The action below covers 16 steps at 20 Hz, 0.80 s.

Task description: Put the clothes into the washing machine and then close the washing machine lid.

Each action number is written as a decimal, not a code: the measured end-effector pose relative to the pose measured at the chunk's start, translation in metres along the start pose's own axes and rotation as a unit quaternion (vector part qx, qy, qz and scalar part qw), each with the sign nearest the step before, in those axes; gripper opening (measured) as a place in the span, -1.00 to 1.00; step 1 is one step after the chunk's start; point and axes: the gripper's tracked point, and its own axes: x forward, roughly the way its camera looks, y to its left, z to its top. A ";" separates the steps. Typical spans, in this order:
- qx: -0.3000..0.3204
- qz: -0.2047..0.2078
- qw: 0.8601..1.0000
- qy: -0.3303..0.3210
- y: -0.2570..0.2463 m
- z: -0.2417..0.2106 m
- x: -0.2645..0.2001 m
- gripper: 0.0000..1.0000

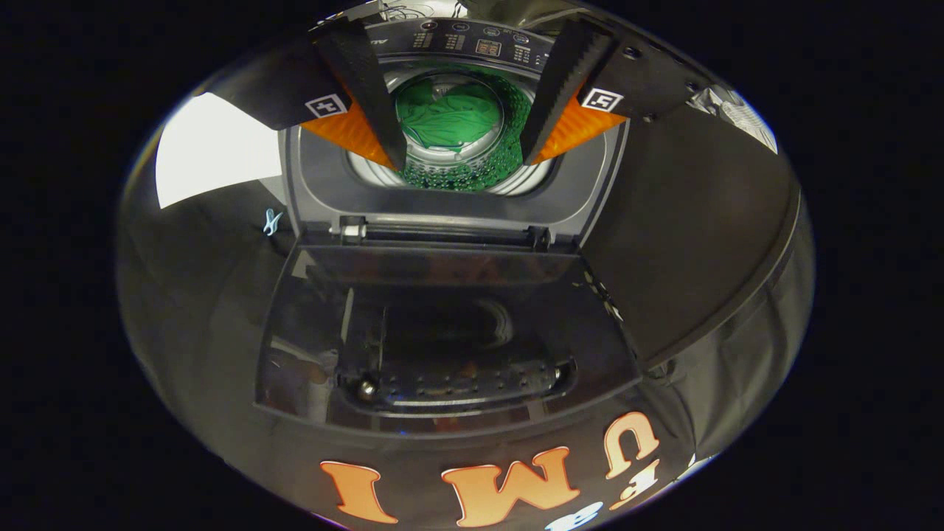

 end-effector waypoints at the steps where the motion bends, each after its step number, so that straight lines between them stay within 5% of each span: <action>1: 0.004 0.000 1.000 -0.009 -0.002 0.008 -0.006 0.99; 16: 0.025 -0.005 0.989 -0.143 -0.008 0.168 -0.068 0.98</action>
